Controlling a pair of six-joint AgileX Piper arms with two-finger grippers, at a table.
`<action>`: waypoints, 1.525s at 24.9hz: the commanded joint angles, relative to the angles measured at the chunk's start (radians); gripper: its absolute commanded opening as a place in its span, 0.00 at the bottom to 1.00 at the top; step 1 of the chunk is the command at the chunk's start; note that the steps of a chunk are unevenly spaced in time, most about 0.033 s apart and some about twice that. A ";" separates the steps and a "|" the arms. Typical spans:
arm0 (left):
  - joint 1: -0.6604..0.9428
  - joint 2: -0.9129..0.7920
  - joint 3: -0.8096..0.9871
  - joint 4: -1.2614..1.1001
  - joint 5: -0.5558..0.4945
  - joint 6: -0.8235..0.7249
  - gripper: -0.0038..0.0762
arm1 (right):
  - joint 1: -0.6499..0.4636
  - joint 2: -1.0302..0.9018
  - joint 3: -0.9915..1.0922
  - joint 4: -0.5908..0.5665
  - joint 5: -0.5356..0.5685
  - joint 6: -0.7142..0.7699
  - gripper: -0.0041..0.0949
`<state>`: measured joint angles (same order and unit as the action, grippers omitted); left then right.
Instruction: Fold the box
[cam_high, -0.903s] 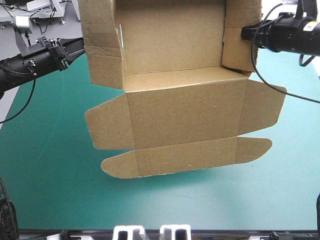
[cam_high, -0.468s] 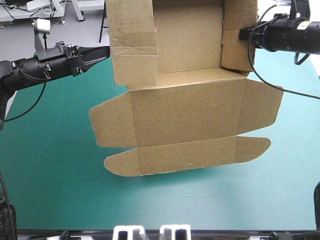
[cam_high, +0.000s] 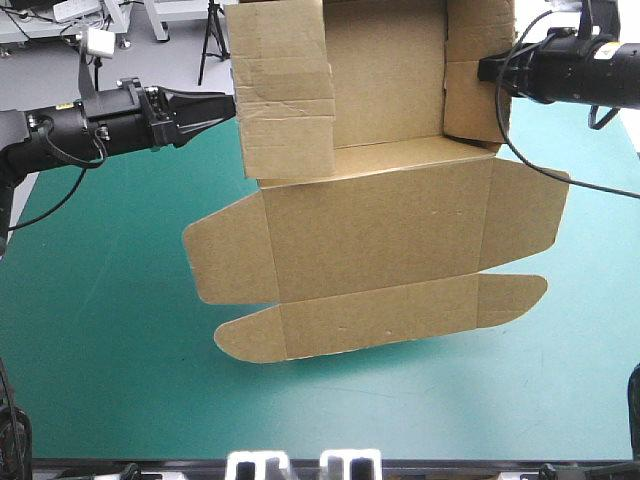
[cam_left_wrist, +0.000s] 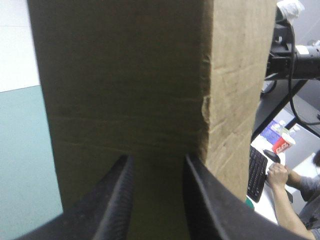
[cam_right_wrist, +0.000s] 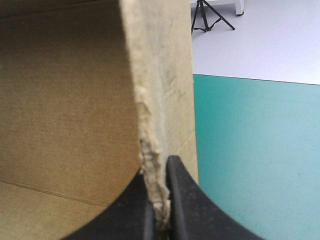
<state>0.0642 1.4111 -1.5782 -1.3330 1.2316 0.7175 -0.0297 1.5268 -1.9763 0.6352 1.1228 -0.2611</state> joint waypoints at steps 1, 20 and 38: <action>-0.025 -0.037 -0.033 -0.027 0.066 0.003 0.35 | -0.002 -0.036 -0.028 0.064 -0.069 0.007 0.03; -0.027 -0.037 -0.033 -0.103 0.066 -0.005 0.63 | -0.002 -0.036 -0.028 -0.003 -0.065 0.011 0.03; -0.027 -0.033 -0.033 0.064 -0.063 -0.004 0.63 | 0.195 -0.036 -0.028 -0.106 -0.116 0.061 0.03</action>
<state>0.0454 1.4076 -1.5782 -1.2160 1.2155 0.7173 0.1173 1.5279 -1.9763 0.5207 1.0856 -0.2282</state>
